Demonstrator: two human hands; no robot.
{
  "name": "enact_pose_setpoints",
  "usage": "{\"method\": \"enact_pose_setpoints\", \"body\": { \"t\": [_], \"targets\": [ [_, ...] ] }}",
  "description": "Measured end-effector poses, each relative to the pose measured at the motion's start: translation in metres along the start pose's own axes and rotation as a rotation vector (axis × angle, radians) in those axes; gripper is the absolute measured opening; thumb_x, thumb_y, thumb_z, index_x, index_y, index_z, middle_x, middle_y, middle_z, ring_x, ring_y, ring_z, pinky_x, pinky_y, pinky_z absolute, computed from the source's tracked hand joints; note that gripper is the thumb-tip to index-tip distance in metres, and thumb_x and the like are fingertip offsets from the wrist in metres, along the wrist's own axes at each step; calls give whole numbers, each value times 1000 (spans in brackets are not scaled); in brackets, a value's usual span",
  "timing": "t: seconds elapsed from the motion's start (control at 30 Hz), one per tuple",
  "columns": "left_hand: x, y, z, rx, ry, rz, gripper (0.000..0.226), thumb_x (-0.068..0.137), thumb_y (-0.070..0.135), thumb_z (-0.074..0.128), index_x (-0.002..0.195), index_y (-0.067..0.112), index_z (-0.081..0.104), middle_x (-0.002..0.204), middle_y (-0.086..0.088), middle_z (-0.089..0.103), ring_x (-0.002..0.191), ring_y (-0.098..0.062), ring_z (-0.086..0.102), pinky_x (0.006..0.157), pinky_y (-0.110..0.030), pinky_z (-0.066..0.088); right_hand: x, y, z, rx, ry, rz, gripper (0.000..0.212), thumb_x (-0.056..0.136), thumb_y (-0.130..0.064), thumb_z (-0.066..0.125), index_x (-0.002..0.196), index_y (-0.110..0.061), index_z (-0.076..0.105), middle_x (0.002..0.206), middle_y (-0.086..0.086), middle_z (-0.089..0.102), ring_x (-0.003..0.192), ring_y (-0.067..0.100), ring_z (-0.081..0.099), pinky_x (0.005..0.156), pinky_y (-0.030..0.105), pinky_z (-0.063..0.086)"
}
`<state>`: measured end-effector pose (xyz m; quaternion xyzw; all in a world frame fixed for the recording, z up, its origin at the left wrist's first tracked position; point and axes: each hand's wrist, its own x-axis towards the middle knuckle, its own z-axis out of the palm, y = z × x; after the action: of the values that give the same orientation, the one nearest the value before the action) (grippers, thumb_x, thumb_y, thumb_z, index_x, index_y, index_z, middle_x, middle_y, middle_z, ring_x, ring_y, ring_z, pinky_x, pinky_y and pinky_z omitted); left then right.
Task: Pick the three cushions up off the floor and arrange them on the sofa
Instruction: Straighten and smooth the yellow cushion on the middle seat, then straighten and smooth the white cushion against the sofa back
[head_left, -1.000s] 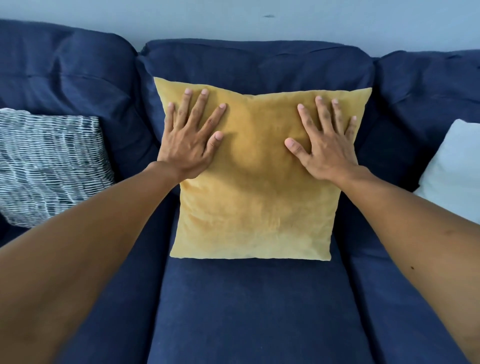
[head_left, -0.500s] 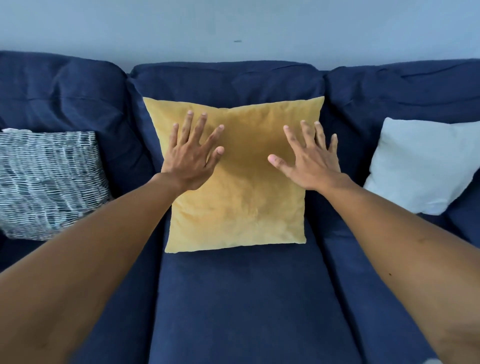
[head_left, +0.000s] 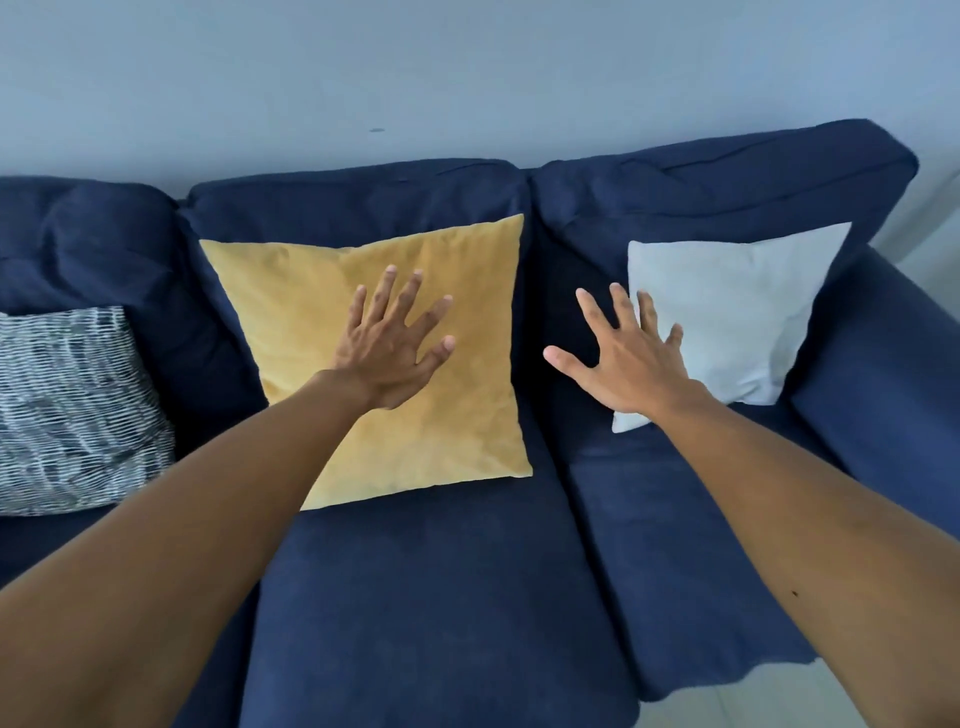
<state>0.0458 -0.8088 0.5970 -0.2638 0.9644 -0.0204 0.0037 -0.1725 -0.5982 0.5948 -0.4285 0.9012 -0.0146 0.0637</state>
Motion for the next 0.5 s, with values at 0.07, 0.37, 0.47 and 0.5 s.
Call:
{"method": "enact_pose_setpoints", "body": {
  "t": [0.07,0.37,0.47,0.5],
  "targets": [
    [6,26,-4,1,12,3,76,93,71,-5,161,40,6,170,-3,-18,154,-29,-23,123,-55,-8,-15,32,-2,-20,5,21,100,78,-94,10,160,-40,-8,170,4,-7,156,34,-9,116,73,13],
    [26,156,-19,-45,7,10,70,97,67,3,161,41,3,170,0,-19,153,-27,-26,124,-53,-10,-55,164,-24,-7,-5,97,100,76,-96,9,159,-43,-11,171,0,-12,156,31,-14,118,70,10],
    [38,193,-22,-57,20,21,68,99,66,7,162,41,5,170,0,-17,154,-26,-25,125,-52,-10,-59,202,-28,-1,-4,109,100,77,-96,10,159,-42,-12,170,0,-12,156,31,-14,119,70,9],
    [43,205,-22,-63,31,28,68,99,66,8,162,40,6,170,-1,-15,154,-26,-24,125,-52,-10,-60,216,-29,-1,0,113,101,76,-96,10,158,-42,-12,170,0,-12,156,31,-14,119,70,8]
  ]
}}
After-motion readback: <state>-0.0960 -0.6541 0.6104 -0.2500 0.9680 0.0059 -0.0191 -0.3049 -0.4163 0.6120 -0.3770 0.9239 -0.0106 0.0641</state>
